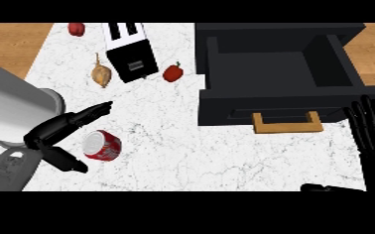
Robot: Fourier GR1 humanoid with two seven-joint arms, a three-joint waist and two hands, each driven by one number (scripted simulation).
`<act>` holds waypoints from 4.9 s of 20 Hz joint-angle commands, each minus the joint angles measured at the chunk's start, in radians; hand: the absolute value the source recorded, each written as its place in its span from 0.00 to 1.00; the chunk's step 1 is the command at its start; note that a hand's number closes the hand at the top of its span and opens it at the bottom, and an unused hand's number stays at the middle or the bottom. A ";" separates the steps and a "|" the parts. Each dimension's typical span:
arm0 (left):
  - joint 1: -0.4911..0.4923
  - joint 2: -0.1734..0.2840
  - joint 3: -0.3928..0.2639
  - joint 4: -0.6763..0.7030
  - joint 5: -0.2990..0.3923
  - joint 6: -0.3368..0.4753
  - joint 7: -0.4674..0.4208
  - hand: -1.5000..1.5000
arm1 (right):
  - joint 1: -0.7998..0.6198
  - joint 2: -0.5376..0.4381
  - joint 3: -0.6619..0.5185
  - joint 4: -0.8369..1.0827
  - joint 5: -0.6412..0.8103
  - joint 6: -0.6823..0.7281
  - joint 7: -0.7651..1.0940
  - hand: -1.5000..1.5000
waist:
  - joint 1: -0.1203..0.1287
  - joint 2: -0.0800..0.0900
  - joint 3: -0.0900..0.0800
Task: Pick up the can, place it into the drawer and close the drawer
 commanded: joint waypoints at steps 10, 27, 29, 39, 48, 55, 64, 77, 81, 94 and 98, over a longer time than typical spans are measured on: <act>-0.098 0.003 -0.137 0.274 -0.034 -0.077 -0.298 0.00 | -0.011 0.000 0.004 -0.095 -0.018 -0.009 0.081 0.00 | -0.008 0.000 0.000; -0.209 -0.092 -0.245 0.467 -0.057 0.022 -0.391 0.00 | -0.008 0.016 0.002 -0.050 0.010 -0.016 0.063 0.00 | 0.005 0.002 0.001; -0.194 -0.091 -0.258 0.463 -0.055 0.017 -0.392 0.00 | 0.048 0.026 -0.007 -0.072 -0.011 0.004 0.027 0.00 | 0.002 -0.002 0.002; -0.219 -0.143 -0.311 0.464 -0.059 0.048 -0.402 0.00 | 0.060 0.014 -0.018 -0.135 -0.043 0.020 0.081 0.00 | 0.005 -0.003 0.002; -0.185 -0.165 -0.349 0.378 0.009 -0.025 -0.349 1.00 | 0.073 0.024 -0.038 -0.113 -0.048 0.025 0.048 0.00 | 0.018 -0.007 0.003; -0.159 -0.203 -0.178 0.397 0.215 0.156 -0.166 1.00 | 0.095 0.029 -0.059 -0.131 -0.074 0.031 0.046 0.00 | 0.026 -0.008 0.004; -0.178 -0.297 0.171 0.365 0.486 0.739 0.032 1.00 | 0.144 0.043 -0.061 -0.138 -0.063 0.044 0.008 0.00 | 0.035 -0.016 0.006; -0.141 -0.365 -0.027 -0.352 0.372 1.003 0.539 1.00 | 0.104 0.039 -0.080 -0.173 -0.069 0.048 0.061 0.00 | 0.031 -0.012 0.004; -0.214 -0.377 -0.042 -0.418 0.348 1.029 0.679 1.00 | 0.139 0.045 -0.104 -0.182 -0.088 0.071 0.045 0.00 | 0.022 -0.010 0.004; -0.650 -0.509 -0.118 -0.303 0.189 1.229 0.940 1.00 | 0.022 0.057 -0.079 -0.155 -0.026 0.020 0.108 0.00 | 0.015 -0.007 0.004; -0.761 -0.510 -0.088 -0.189 0.198 1.227 0.924 1.00 | 0.073 0.039 -0.148 -0.129 -0.084 0.073 0.045 0.00 | 0.006 -0.006 0.004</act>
